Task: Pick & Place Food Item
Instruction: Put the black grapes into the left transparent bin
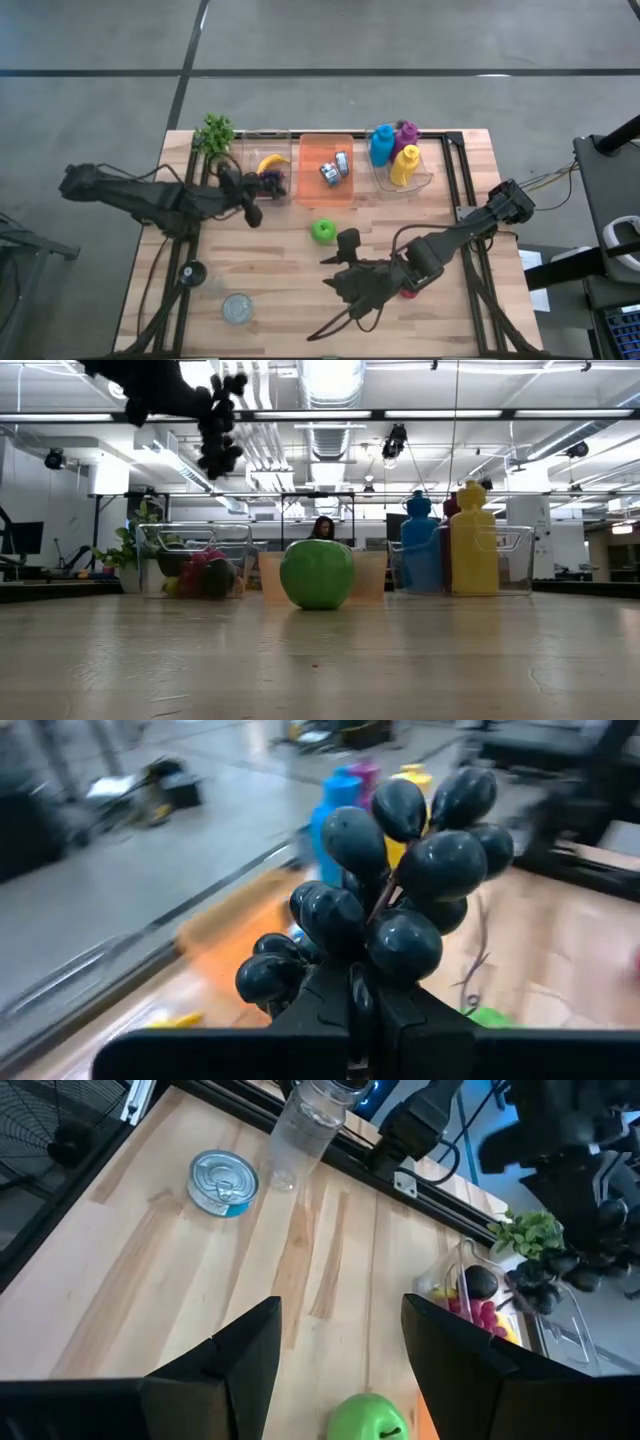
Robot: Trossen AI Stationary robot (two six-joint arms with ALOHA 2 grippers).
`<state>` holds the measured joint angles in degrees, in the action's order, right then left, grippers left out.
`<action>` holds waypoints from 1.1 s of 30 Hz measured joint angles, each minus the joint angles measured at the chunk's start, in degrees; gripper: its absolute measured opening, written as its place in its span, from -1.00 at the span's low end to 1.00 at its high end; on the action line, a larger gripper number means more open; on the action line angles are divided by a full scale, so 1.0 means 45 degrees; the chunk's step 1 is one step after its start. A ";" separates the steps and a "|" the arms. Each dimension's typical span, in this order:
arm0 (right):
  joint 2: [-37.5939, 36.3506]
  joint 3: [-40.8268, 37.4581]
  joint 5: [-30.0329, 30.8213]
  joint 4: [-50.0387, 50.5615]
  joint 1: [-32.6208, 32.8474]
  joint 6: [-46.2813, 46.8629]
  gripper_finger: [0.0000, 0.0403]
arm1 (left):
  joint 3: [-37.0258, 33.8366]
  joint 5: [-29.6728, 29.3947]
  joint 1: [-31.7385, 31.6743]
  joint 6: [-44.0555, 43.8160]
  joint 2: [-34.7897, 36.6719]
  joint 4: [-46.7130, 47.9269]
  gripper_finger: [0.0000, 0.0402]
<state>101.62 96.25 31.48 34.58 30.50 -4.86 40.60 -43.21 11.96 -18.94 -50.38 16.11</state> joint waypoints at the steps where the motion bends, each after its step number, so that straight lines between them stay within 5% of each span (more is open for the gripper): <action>1: 0.0000 0.0000 0.0000 -0.0004 0.0000 0.0000 0.01 | 0.0000 -0.0091 -0.0233 -0.0349 0.0170 0.0399 -0.98; 12: 0.0000 0.0000 0.0000 -0.0014 0.0000 0.0039 0.01 | -0.0005 0.0045 -0.2951 -0.2822 0.0066 0.2581 -0.98; 25: 0.0000 0.0000 0.0000 -0.0037 -0.0005 -0.0015 0.01 | -0.0019 0.1120 -0.5574 -0.2942 -0.1376 0.2575 -0.98; 33: 0.0000 0.0000 0.0000 -0.0033 -0.0005 -0.0016 0.02 | -0.0024 0.1619 -0.5944 -0.2944 -0.2017 0.2572 -0.97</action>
<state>101.62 96.25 31.48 34.44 30.48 -4.94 40.49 -35.92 -14.79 -32.18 -59.46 27.68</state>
